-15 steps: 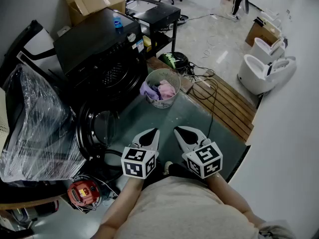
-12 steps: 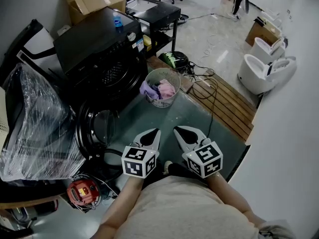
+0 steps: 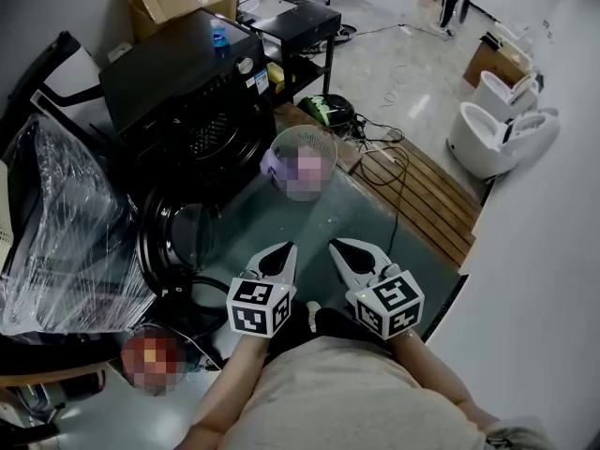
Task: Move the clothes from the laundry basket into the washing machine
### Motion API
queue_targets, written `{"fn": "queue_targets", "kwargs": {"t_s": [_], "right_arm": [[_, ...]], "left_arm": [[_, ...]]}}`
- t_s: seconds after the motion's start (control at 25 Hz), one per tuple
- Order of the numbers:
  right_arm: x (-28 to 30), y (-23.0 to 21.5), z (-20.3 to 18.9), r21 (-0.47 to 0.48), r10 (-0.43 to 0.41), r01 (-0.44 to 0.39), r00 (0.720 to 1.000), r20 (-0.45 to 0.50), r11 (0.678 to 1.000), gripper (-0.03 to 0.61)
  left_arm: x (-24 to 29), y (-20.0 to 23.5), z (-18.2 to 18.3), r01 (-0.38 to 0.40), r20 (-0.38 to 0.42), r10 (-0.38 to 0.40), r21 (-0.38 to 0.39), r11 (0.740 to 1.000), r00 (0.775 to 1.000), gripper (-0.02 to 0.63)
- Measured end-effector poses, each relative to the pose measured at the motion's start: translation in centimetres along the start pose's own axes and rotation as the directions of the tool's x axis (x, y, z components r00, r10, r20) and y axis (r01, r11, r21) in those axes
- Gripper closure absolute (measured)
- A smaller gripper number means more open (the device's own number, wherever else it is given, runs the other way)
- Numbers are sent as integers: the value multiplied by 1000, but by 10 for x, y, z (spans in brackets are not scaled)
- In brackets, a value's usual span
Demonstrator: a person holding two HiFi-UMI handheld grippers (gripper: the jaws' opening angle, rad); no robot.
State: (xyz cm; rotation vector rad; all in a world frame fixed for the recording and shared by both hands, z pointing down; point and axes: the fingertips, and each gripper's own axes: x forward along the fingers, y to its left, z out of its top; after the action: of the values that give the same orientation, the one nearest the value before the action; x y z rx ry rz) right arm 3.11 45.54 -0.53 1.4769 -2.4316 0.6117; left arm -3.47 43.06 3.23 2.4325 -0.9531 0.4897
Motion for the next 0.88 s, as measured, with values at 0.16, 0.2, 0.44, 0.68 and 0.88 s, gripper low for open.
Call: {"fn": "queue_targets", "kwargs": {"t_s": [0.16,0.2,0.44,0.68,0.88], "right_arm": [[0,1,-11,14,17,-16,1000,-24,1000,552],[2,-1,-14,20,19,-19,999,-33,1000,552],[35,-30,-4,43,7,-5,999,-45,999,552],[97,-77,26,27,-18,20,998,-66,999,552],[151,-117,68,21,-33,34,997,-63,999,552]], "left_arm": [[2,3,-8,-14,-12,14,-30,999,1000,614],[4,5,-9,-19,-16,18,-39,999,1000,614],[33,35,3,-37,-26,36,-72,997,999,614],[92,83,45,-16,-33,14,-76,997,999,614],[140,127,86,10,-58,-14,-69,998,998,614]]}}
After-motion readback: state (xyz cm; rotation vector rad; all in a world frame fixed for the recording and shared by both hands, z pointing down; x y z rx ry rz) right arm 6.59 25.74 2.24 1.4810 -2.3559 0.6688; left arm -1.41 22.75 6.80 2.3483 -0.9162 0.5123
